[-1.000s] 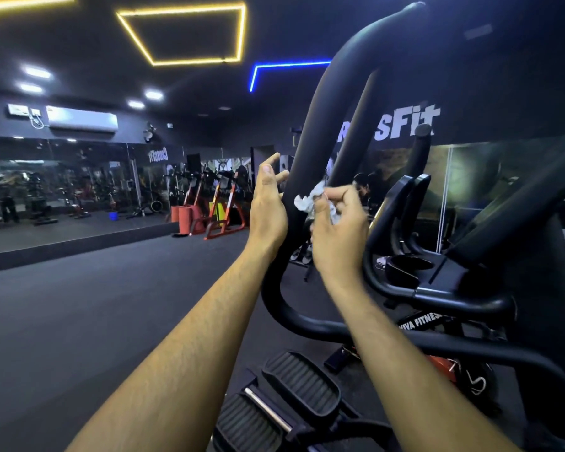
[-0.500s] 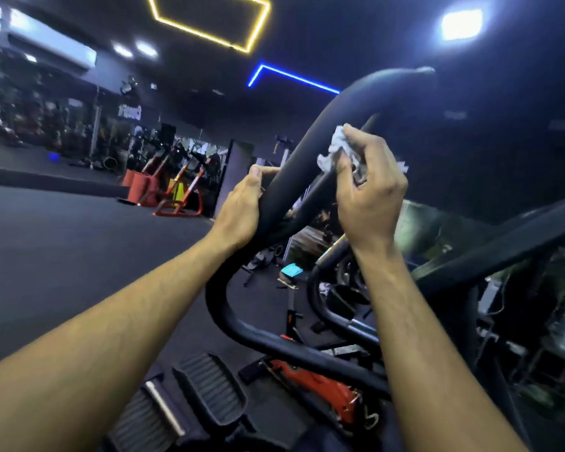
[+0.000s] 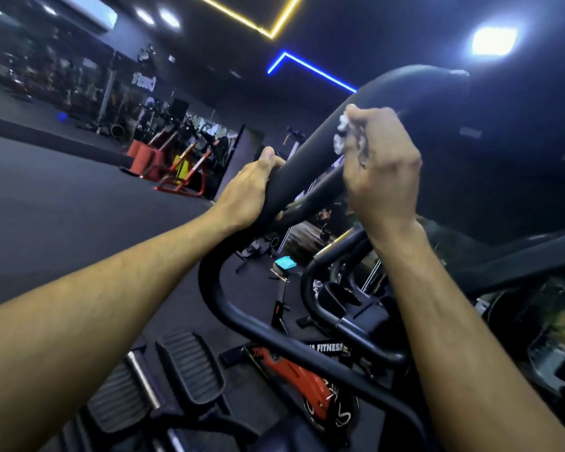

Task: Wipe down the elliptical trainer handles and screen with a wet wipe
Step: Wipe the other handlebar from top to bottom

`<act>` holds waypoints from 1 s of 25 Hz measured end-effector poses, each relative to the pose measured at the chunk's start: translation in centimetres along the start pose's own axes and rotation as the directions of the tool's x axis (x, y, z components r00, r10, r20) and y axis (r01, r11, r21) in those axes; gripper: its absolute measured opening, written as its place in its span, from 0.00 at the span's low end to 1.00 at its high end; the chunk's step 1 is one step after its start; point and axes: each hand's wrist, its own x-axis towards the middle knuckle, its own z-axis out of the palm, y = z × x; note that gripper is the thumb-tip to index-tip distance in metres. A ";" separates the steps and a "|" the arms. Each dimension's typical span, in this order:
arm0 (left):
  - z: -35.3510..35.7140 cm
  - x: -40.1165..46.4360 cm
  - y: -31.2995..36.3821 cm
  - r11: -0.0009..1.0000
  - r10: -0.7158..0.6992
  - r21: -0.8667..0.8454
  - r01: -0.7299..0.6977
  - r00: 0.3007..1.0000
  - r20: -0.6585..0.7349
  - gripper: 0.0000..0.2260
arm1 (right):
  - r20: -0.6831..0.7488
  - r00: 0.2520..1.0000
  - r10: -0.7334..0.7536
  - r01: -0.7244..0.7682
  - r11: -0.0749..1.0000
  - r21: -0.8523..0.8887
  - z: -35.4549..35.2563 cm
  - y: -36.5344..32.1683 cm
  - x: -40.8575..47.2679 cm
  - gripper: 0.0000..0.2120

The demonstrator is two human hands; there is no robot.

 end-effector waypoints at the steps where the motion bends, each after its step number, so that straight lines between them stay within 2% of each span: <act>1: -0.1 -0.1 0.3 1.000 -0.001 0.002 0.001 1.000 -0.006 0.28 | 0.067 0.998 -0.005 0.008 0.999 -0.041 0.3 -1.0 -0.3 0.08; 3: -0.2 -0.4 0.7 1.000 0.006 -0.021 -0.006 1.000 -0.028 0.29 | 0.261 0.965 -0.041 0.074 0.990 -0.119 0.5 -2.8 -0.6 0.08; 5: -0.1 -0.5 0.8 0.998 0.015 -0.054 -0.016 1.000 -0.023 0.30 | 0.373 0.924 -0.083 0.155 0.974 -0.168 -0.3 -3.0 0.3 0.07; 8: -0.1 -0.9 1.0 0.994 0.033 -0.108 -0.031 0.999 0.011 0.28 | 0.308 0.951 -0.006 0.074 0.975 -0.211 -1.3 -1.6 2.3 0.11; 10: -0.2 -1.0 1.2 0.990 0.010 -0.141 -0.007 1.000 0.022 0.29 | 0.262 0.964 0.040 0.027 0.968 -0.248 -0.9 -1.9 2.0 0.10; 13: -0.1 -1.0 1.5 0.998 -0.001 -0.061 -0.001 1.000 -0.029 0.32 | 0.399 0.916 -0.047 0.157 0.956 -0.248 0.8 -4.3 -0.6 0.01; 15: -0.2 -1.0 1.4 0.999 -0.001 0.033 0.002 1.000 -0.031 0.37 | 0.458 0.883 -0.100 0.219 0.952 -0.216 0.3 -4.2 -0.4 0.01; 17: -0.3 -1.2 1.3 0.999 -0.027 0.035 0.027 1.000 -0.004 0.41 | 0.412 0.910 -0.042 0.149 0.962 -0.231 -1.1 -3.1 1.7 0.07; 19: -0.2 -1.4 1.6 0.999 -0.042 0.028 0.042 0.999 0.003 0.41 | 0.311 0.948 0.063 0.025 0.962 -0.270 -1.5 -1.8 2.4 0.11; 21: -0.2 -1.8 2.0 0.999 -0.041 0.030 0.042 0.999 -0.036 0.39 | 0.346 0.938 -0.003 0.099 0.961 -0.259 -0.6 -2.7 1.0 0.08; 24: 0.1 -2.3 2.8 0.989 -0.100 0.102 0.108 0.991 -0.089 0.36 | 0.446 0.884 -0.143 0.240 0.956 -0.170 0.2 -3.7 -1.2 0.02; 25: 0.3 -2.4 3.1 0.989 -0.119 0.080 0.126 0.989 -0.085 0.36 | 0.417 0.896 -0.151 0.235 0.959 -0.158 -0.1 -3.1 -0.9 0.02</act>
